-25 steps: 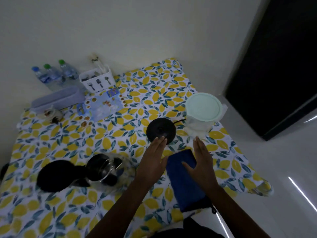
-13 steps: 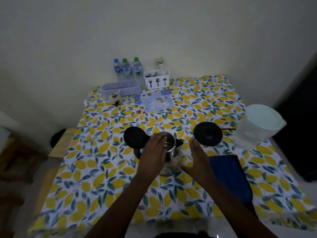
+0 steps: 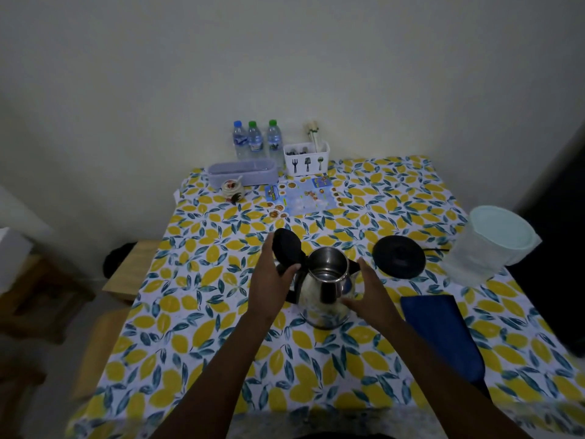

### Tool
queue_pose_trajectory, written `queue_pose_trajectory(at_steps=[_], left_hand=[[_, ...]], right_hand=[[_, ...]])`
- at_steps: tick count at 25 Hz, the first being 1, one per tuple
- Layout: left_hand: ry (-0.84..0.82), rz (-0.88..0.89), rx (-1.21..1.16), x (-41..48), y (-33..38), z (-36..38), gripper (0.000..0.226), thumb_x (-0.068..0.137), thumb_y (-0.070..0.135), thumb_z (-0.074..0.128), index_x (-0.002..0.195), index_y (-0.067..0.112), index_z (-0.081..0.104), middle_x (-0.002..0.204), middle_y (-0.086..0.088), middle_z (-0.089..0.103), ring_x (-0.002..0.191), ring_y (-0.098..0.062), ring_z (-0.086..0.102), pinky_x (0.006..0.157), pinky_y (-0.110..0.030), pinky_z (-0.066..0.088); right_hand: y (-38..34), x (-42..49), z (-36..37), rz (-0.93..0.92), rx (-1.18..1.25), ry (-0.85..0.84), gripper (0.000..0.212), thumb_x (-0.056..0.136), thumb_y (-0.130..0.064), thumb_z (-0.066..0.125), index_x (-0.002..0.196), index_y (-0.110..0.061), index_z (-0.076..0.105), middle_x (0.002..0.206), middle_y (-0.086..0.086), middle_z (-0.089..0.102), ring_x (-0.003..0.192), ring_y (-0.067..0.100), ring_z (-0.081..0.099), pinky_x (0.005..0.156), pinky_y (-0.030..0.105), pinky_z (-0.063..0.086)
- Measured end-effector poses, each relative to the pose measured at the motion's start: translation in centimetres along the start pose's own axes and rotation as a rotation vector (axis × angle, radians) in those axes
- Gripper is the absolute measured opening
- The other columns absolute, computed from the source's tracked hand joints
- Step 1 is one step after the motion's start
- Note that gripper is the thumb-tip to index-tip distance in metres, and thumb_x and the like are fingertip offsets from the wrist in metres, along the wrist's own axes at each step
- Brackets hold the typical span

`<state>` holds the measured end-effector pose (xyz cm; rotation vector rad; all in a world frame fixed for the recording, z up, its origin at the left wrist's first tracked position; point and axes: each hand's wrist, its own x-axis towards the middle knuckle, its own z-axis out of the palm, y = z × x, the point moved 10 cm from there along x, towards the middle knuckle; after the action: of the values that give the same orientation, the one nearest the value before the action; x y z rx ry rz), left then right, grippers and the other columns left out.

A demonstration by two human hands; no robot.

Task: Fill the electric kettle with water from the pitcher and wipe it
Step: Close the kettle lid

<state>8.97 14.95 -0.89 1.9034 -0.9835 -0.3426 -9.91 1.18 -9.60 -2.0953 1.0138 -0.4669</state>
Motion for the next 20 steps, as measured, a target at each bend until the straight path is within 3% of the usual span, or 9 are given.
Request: queue_pose_trajectory(at_steps=[3,5,7,12,15,20], left_hand=[[-0.170,0.185,0.049,0.5,4.1,3.3,0.071,0.091,0.021,0.063,0.149,0.026,0.022,0.156,0.001,0.030,0.140,-0.016,0.032,0.112,-0.036,0.035],[-0.324,0.305,0.167,0.3,5.7,7.0,0.061,0.095,0.020,0.056,0.148,0.020,0.026,0.158,-0.003,0.026,0.146,-0.020,0.020,0.119,-0.038,0.021],[-0.431,0.377,0.328,0.2,5.6,10.1,0.051,0.098,0.025,0.049,0.145,0.012,0.034,0.156,-0.009,0.029,0.146,-0.028,0.019,0.122,-0.042,0.013],[-0.377,0.256,0.460,1.4,3.1,11.6,0.059,0.096,0.050,0.041,0.145,0.018,0.034,0.156,-0.003,0.032,0.146,-0.027,0.018,0.117,-0.052,0.023],[-0.345,0.241,0.510,1.4,3.0,11.8,0.057,0.097,0.047,0.041,0.146,0.020,0.031,0.157,0.000,0.029,0.147,-0.024,0.016,0.117,-0.048,0.023],[-0.379,0.257,0.616,1.2,3.2,12.7,0.051,0.100,0.040,0.038,0.147,0.021,0.027,0.158,0.001,0.023,0.147,-0.026,0.008,0.115,-0.048,0.019]], right_hand=[[0.1,0.3,-0.2,-0.007,0.062,-0.018,0.099,0.073,-0.024,0.079,0.148,-0.010,0.016,0.155,0.007,0.025,0.141,0.020,0.025,0.101,0.017,0.022],[0.4,0.4,-0.2,0.008,0.099,-0.027,0.098,0.074,-0.019,0.079,0.148,-0.011,0.014,0.154,0.008,0.028,0.139,0.019,0.029,0.098,0.016,0.026],[0.8,0.4,0.0,0.021,0.132,-0.041,0.098,0.075,-0.016,0.077,0.149,-0.012,0.013,0.153,0.009,0.031,0.138,0.020,0.032,0.097,0.019,0.030],[1.0,0.7,-0.1,-0.021,0.101,-0.061,0.094,0.077,-0.021,0.077,0.148,-0.014,0.017,0.154,0.006,0.028,0.140,0.021,0.029,0.103,0.022,0.029],[1.4,0.8,0.1,-0.074,0.069,-0.069,0.089,0.078,-0.026,0.075,0.148,-0.019,0.019,0.155,0.004,0.027,0.141,0.019,0.028,0.109,0.031,0.030],[1.3,0.8,0.0,-0.113,0.030,-0.069,0.087,0.080,-0.026,0.073,0.148,-0.019,0.019,0.155,0.002,0.026,0.140,0.015,0.027,0.108,0.027,0.029]])
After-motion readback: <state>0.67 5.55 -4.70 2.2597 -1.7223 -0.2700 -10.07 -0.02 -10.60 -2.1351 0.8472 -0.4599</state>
